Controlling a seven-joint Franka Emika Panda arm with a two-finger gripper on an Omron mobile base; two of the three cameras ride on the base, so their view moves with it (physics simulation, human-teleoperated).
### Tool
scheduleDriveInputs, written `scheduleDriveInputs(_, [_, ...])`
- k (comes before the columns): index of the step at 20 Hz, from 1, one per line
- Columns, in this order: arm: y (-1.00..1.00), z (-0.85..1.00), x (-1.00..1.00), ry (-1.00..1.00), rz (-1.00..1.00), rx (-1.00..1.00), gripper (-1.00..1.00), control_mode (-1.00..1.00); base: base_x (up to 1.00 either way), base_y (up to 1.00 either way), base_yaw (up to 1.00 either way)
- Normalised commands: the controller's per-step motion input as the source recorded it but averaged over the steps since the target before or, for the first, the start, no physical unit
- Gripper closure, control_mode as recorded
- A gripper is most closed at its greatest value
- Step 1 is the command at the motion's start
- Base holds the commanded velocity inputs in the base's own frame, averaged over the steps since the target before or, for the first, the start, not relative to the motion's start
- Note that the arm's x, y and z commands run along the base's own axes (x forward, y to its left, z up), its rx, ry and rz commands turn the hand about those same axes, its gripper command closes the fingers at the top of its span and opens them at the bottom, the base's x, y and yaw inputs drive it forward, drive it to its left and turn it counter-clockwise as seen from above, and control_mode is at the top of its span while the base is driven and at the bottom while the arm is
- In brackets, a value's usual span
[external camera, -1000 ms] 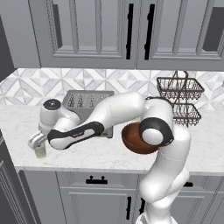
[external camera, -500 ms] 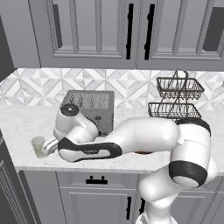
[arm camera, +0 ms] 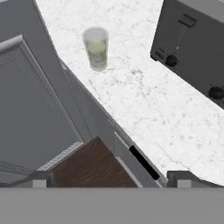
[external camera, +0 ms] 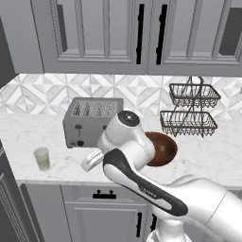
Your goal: Grab a lemon wedge from the fridge and one ice cube from the ice bowl, and put them in the glass of lemonade.
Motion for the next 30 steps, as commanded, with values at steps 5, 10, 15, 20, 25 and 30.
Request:
scheduleDriveInputs(5, [-1.0, 0.22, -0.54, 0.08, -0.14, -0.09, -1.0, -1.0, 0.0, 0.0, 0.0])
scheduleDriveInputs(10, [-1.0, 0.22, -0.37, 0.17, -0.19, -0.11, -1.0, -1.0, 0.0, 0.0, 0.0])
scheduleDriveInputs(15, [-0.97, 0.76, -0.02, 0.15, -0.16, -0.08, -1.0, -1.0, 0.0, 0.0, 0.0])
scheduleDriveInputs(20, [-0.91, 0.38, -0.39, 0.2, -0.2, 0.01, -1.0, -1.0, 0.0, 0.0, 0.0])
scheduleDriveInputs(25, [-0.64, -0.48, -0.94, 0.05, -0.23, 0.12, -1.0, -1.0, 0.0, 0.0, 0.0])
scheduleDriveInputs(30, [-0.23, 0.42, -0.44, 0.0, -0.13, 0.02, -1.0, -1.0, 0.0, 0.0, 0.0])
